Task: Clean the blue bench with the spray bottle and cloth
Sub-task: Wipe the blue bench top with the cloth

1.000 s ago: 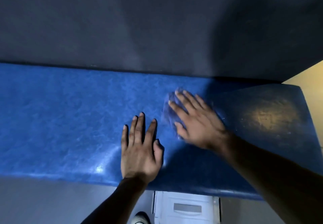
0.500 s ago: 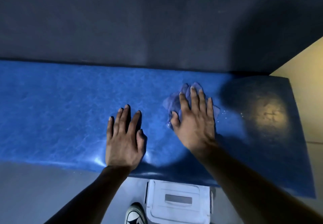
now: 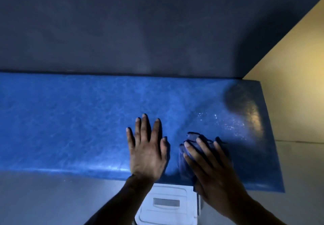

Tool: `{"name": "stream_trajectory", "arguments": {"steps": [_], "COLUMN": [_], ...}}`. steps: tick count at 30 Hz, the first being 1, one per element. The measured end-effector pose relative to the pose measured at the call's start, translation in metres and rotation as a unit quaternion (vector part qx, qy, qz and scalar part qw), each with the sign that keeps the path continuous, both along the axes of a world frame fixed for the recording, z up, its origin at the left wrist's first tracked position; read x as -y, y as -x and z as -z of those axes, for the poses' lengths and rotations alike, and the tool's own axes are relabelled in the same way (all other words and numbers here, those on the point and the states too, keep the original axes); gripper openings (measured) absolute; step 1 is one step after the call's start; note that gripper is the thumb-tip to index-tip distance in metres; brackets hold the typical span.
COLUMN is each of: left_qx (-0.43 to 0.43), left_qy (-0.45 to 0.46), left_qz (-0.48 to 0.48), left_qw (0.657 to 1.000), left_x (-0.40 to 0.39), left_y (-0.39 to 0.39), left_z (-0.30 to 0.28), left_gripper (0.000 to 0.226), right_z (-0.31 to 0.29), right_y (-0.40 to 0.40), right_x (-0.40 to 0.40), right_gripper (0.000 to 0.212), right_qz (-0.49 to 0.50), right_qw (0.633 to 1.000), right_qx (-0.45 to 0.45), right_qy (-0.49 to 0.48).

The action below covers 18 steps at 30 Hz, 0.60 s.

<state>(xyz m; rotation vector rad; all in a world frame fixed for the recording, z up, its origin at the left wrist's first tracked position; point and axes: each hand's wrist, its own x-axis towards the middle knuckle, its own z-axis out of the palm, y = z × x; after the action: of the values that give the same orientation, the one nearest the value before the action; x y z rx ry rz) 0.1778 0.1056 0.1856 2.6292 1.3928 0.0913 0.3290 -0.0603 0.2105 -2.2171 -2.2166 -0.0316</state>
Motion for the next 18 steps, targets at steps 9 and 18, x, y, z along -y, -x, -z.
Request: {"name": "stream_trajectory", "arguments": {"steps": [9, 18], "left_qx": [-0.009, -0.021], "left_qy": [-0.018, -0.014], "left_qz": [-0.023, -0.022], "left_qw": [1.000, 0.999], "left_x": [0.002, 0.000], "left_y": [-0.004, -0.004], "left_z": [0.012, 0.016], "left_gripper": [0.066, 0.066], "right_z": [0.010, 0.005], "right_y": [-0.022, -0.058], "right_x": [-0.020, -0.144], "right_gripper": [0.078, 0.076], "right_qz": [-0.113, 0.009], "right_qw": [0.993, 0.997], "right_qx": [-0.017, -0.061], "right_qy": [0.006, 0.040]}}
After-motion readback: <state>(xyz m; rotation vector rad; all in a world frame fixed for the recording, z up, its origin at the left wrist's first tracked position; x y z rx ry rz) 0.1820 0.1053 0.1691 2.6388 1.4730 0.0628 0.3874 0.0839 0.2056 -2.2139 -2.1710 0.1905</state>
